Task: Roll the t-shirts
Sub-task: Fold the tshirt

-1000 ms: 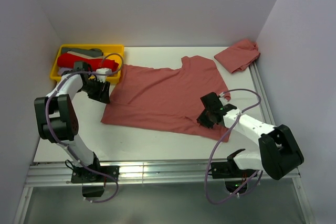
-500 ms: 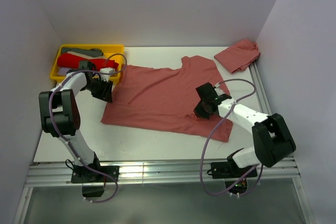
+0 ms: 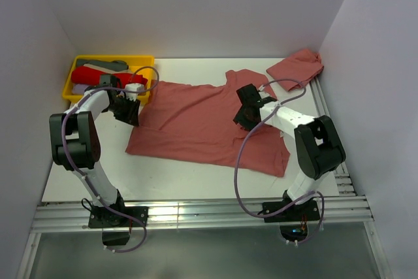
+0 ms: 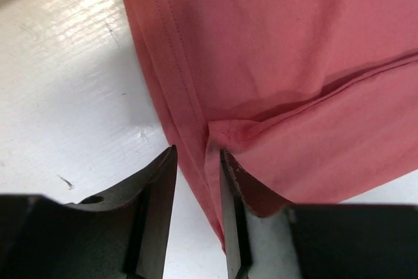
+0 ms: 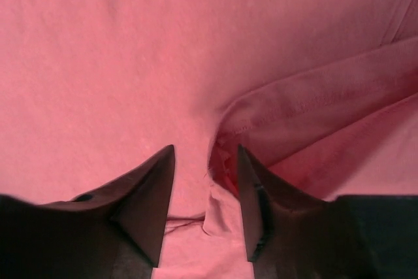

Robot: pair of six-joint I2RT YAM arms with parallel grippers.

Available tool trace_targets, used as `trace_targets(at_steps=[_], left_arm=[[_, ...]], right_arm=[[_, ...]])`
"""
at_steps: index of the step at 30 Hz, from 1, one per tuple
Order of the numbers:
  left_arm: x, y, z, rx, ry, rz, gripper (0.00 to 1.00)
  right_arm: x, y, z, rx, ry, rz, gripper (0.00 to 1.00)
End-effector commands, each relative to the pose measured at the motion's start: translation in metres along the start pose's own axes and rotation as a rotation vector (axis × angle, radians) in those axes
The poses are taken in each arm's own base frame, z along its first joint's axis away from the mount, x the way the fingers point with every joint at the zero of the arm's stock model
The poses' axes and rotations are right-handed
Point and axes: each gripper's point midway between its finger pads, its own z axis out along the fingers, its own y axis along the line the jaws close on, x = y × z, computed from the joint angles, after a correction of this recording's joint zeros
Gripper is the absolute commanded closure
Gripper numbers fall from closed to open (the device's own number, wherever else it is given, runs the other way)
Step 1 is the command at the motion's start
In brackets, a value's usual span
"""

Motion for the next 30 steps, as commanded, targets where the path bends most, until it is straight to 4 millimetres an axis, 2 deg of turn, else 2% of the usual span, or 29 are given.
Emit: trace_targets(at_steps=[1, 4, 13, 23, 30], left_arm=[[-0.011, 0.005, -0.004, -0.037, -0.037, 0.017, 0.61], [-0.011, 0.004, -0.005, -0.030, -0.037, 0.016, 0.60], [-0.010, -0.004, 0.001, 0.002, -0.026, 0.030, 0.54], [-0.017, -0.017, 0.006, 0.018, -0.032, 0.042, 0.53], [-0.020, -0.025, 0.001, 0.042, -0.046, 0.050, 0.51]], right_arm=[[-0.029, 0.011, -0.013, -0.007, -0.083, -0.018, 0.48], [-0.039, 0.012, -0.022, 0.006, -0.116, -0.021, 0.48], [-0.035, -0.008, -0.049, -0.022, -0.153, 0.025, 0.49], [-0.018, -0.027, -0.046, -0.012, -0.140, 0.034, 0.50], [-0.013, -0.027, -0.033, 0.000, -0.117, 0.020, 0.49]])
